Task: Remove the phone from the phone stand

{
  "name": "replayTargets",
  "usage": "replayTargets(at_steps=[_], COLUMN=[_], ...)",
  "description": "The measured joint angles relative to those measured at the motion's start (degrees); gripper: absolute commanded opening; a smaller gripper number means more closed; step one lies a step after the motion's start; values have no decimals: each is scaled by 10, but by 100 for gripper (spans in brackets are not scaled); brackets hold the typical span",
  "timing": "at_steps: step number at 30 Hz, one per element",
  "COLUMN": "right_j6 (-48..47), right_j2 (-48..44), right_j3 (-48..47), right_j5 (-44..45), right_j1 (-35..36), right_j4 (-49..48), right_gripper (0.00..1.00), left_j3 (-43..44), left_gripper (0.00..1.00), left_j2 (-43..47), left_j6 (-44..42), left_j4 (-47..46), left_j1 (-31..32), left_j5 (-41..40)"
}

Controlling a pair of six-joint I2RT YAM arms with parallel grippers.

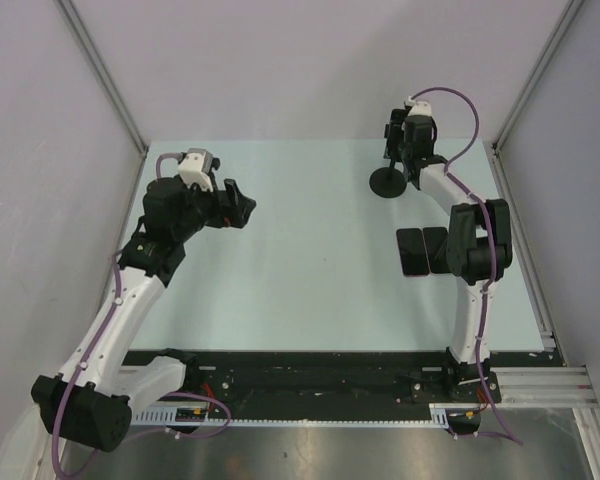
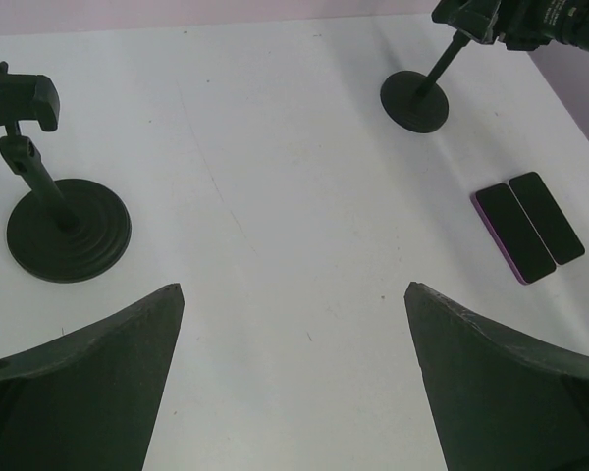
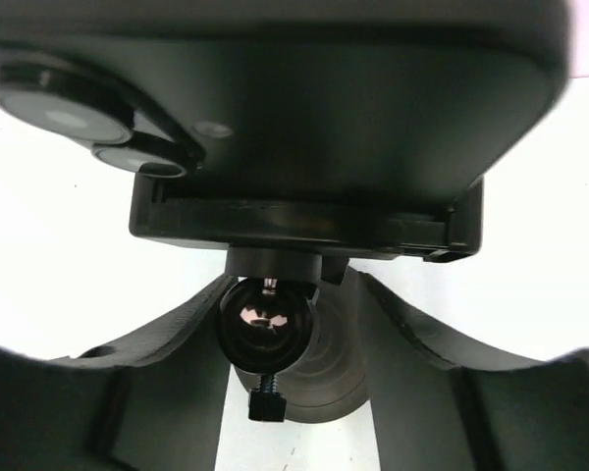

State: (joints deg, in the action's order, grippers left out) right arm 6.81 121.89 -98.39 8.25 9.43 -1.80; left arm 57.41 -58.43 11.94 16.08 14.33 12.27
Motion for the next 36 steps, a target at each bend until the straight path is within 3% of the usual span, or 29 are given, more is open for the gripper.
replayTargets(at_steps=[5,7,17,28,33,36], right_j6=[-30,-37,-97,-220,-300,-339], right_j2=[0,-7,-102,-148,-169,-183], right_j3=[4,14,109,135,147,157], right_j5=[4,-12,-179,-426,-457,-466], right_j1=[6,6,38,194,242,256], right_j4=[-2,-5,45,151,204,231], right_gripper=[5,0,0,6,6,14], left_j3=[0,0,15,24,24,10], left_gripper=[100,100,100,100,100,100], left_j2=[-2,-2,-14,-41,-57,-55], left_j6=[-6,-14,-74,-178,-218,-268], left_j4=[0,0,4,5,5,2], left_j1=[2,3,7,9,10,10], left_j5=[6,16,92,250,308,344])
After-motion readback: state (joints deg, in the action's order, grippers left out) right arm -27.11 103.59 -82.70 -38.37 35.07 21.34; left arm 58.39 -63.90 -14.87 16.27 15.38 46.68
